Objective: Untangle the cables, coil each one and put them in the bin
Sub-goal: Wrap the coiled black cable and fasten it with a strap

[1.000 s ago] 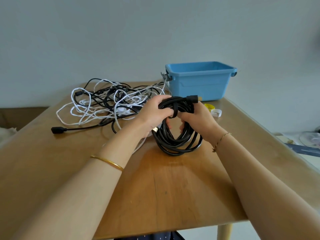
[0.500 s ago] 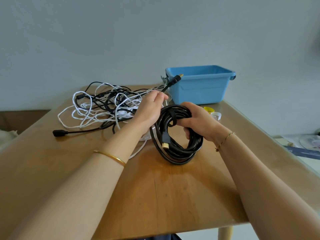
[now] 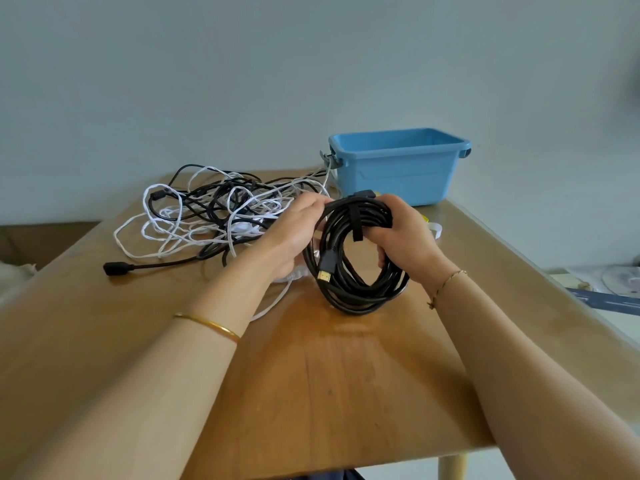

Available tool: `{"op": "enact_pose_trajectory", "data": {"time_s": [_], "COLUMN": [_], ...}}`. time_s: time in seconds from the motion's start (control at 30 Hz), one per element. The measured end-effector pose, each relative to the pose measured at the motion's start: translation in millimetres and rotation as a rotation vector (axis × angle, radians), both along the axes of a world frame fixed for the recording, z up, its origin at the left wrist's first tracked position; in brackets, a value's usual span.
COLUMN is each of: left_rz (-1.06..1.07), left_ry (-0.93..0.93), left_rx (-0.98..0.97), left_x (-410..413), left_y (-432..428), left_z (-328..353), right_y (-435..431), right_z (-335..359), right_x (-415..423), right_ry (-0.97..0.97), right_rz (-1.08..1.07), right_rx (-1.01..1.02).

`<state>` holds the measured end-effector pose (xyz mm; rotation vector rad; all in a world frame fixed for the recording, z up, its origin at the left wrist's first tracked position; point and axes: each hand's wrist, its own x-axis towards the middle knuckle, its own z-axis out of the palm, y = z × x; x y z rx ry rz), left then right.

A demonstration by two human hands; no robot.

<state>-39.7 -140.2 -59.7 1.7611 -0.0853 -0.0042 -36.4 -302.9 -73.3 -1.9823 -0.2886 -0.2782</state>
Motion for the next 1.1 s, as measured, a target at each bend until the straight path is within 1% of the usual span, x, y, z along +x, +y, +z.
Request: {"op": "enact_pose_trajectory", "data": {"time_s": [0.07, 0.13, 0.27, 0.33, 0.37, 0.43, 0.53, 0.6, 0.67, 0.77, 0.93, 1.0, 1.1], "left_rz": [-0.11, -0.163, -0.122, -0.118, -0.112, -0.099, -0.094, -0.094, -0.099, -0.069, -0.06, -0.049, -0.011], "left_ry": [0.044, 0.042, 0.017, -0.001, -0.017, -0.056, -0.084, -0.079, -0.056, 0.009, 0.058, 0.058, 0.033], "left_rx": [-0.074, -0.106, -0.097, -0.05, -0.019, 0.018, 0.017, 0.018, 0.002, -0.079, -0.129, -0.117, -0.081], "left_x": [-9, -13, -13, -11, -10, -7, -4, -4, -3, 0, 0, 0, 1], "left_y": [1, 0, -2, -3, -4, -5, -8, -9, -10, -7, 0, 2, 3], "left_z": [2, 1, -6, -9, -9, -12, -10, -8, -6, -6, -5, -5, -6], "right_y": [1, 2, 7, 10, 11, 13, 15, 14, 13, 12, 14, 15, 17], "right_z": [-1, -1, -1, -3, -4, -8, -11, -12, -13, -14, -12, -11, -10], "right_x": [1, 1, -1, -1, 0, 2, 5, 7, 7, 4, 2, 2, 1], "right_ry": [-0.003, -0.011, -0.015, -0.051, -0.105, -0.26, -0.518, -0.591, -0.544, -0.425, -0.242, -0.259, -0.323], "right_rz": [-0.024, -0.021, -0.006, -0.061, -0.115, -0.228, -0.358, -0.414, -0.376, -0.283, -0.172, -0.138, -0.119], "right_rx": [0.003, -0.005, -0.021, 0.0, -0.028, -0.158, -0.314, -0.341, -0.267, -0.085, 0.084, 0.097, 0.001]}}
